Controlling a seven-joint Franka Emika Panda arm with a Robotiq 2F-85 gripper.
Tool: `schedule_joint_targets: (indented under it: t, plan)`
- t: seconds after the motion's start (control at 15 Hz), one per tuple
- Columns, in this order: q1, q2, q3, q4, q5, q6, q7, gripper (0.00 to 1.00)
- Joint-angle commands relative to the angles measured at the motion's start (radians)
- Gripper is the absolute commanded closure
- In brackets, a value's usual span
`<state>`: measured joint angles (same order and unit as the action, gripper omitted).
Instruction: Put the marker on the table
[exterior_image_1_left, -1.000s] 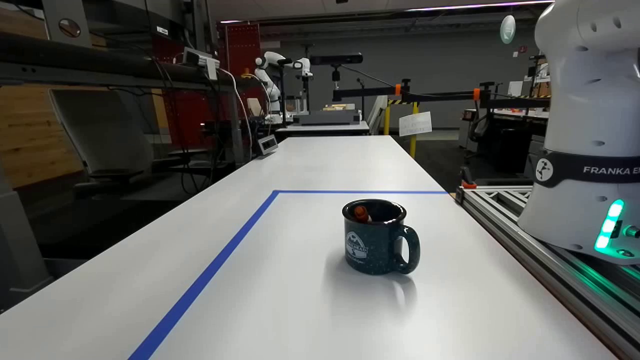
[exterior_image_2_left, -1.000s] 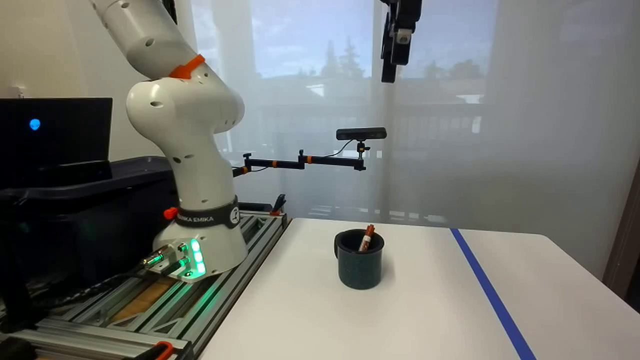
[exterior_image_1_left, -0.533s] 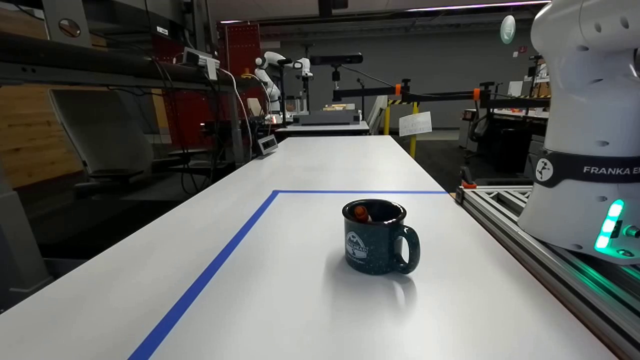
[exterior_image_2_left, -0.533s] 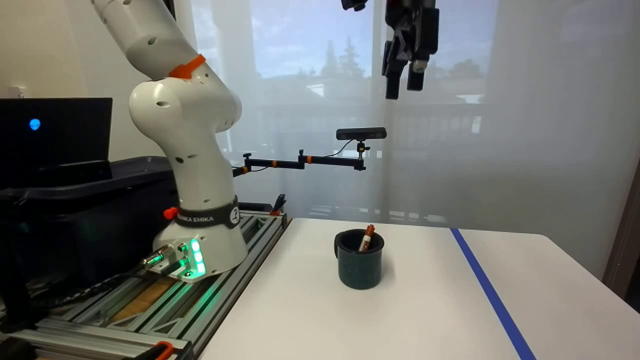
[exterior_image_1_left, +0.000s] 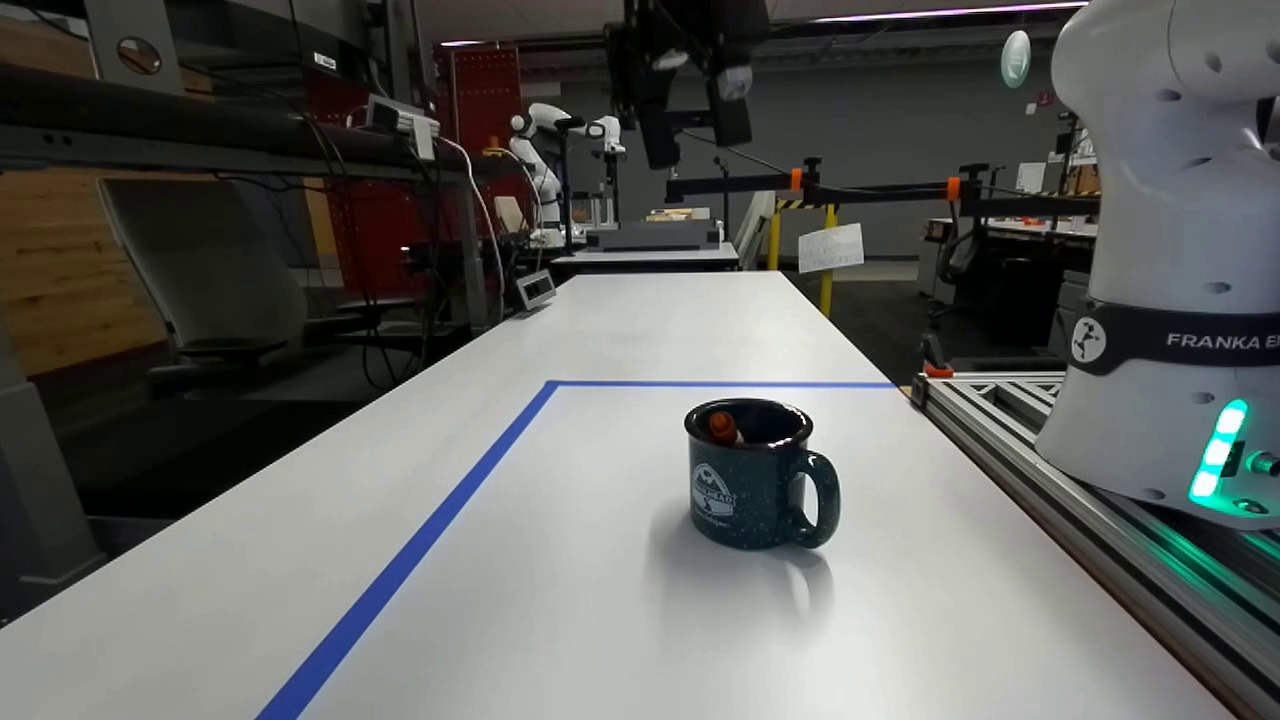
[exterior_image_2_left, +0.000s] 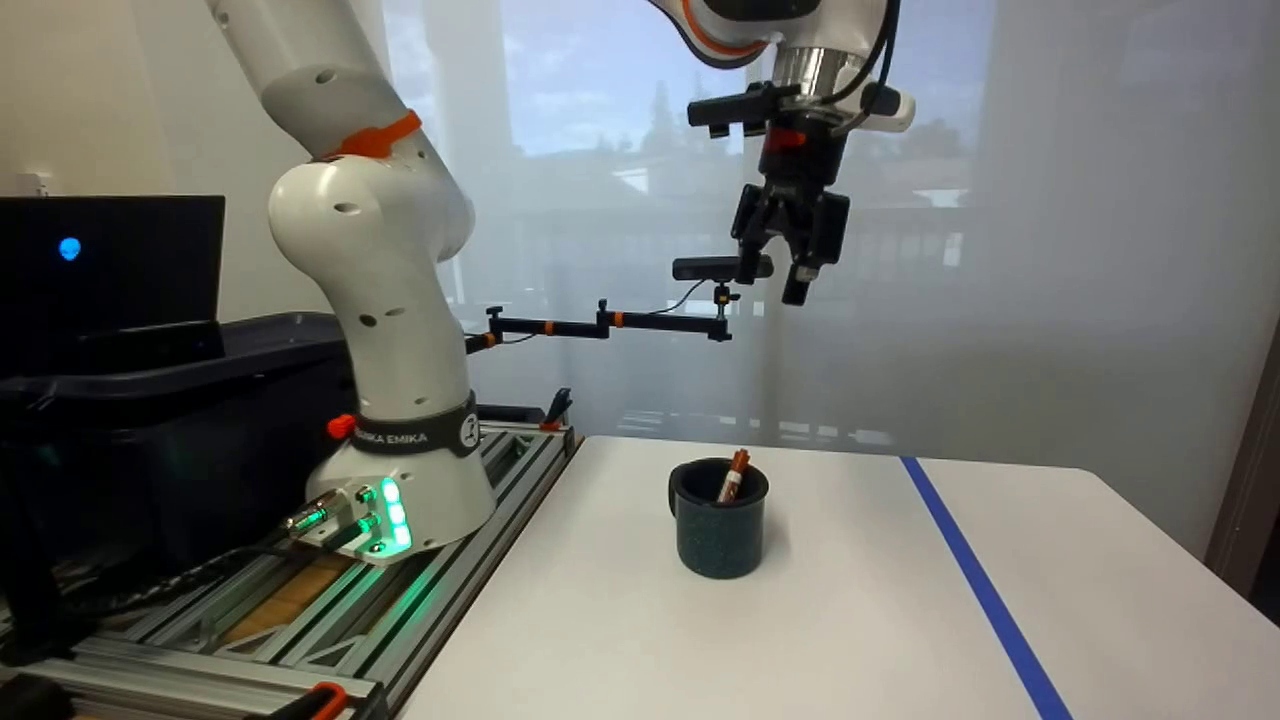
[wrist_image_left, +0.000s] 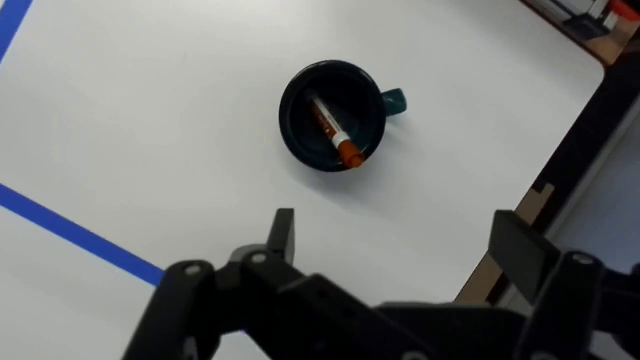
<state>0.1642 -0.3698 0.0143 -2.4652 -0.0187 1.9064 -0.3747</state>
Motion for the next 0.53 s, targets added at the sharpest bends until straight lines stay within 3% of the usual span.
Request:
schedule_joint_targets:
  t: [0.0,0.33,0.47]
  plan:
    - [-0.018,0.061,0.024,-0.019,-0.052,0.002,0.023,0.0]
    - [0.001,0.146,0.037,-0.039,-0.063,0.013,-0.073,0.0]
    - [-0.015,0.177,0.058,-0.042,-0.162,0.028,-0.046,0.0]
